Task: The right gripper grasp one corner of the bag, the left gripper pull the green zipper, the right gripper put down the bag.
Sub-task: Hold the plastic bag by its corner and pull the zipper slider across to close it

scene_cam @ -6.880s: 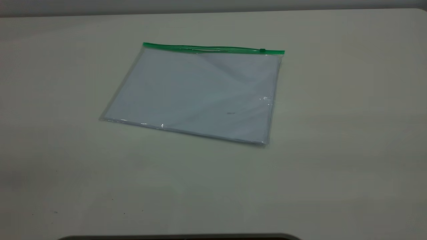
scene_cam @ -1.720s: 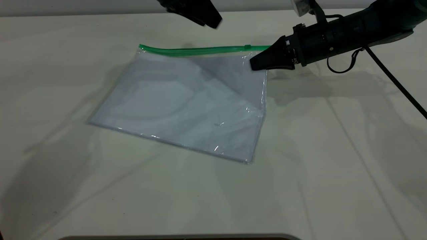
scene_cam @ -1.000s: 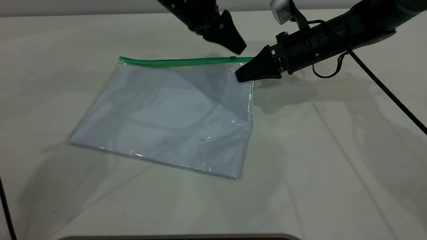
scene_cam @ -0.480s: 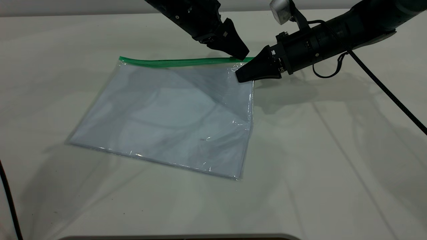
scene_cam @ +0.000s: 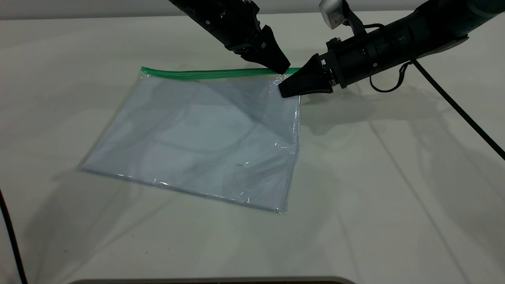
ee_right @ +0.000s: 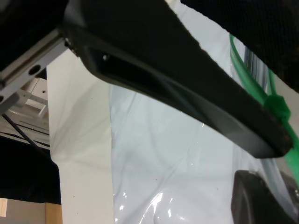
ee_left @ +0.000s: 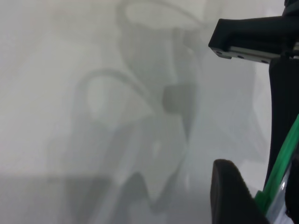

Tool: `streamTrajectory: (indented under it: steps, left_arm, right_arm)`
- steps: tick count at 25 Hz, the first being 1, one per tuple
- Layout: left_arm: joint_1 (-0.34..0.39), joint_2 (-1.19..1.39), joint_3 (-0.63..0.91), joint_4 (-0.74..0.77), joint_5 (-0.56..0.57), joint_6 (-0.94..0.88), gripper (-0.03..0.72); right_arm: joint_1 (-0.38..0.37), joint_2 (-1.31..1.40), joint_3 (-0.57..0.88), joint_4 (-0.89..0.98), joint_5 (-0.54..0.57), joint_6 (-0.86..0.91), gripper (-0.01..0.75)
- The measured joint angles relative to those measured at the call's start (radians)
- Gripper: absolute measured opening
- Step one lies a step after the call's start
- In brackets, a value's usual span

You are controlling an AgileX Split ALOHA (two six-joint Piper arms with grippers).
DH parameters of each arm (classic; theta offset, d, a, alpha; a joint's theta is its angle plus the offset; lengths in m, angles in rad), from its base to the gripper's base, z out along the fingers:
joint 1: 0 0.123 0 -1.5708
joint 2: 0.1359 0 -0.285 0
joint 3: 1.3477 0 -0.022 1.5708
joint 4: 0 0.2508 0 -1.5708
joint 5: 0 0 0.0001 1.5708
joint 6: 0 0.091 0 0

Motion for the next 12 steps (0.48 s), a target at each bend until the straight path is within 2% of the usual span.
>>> streamTrajectory:
  steps: [9, 12]
  left_arm:
    - [0.0, 0.019, 0.0, -0.016, -0.001, -0.001, 0.358]
    - [0.0, 0.019, 0.0, -0.023, -0.007, 0.003, 0.326]
  right_arm:
    - [0.0, 0.0, 0.0, -0.007, 0.0, 0.0, 0.035]
    - [0.0, 0.0, 0.0, -0.007, 0.0, 0.0, 0.035]
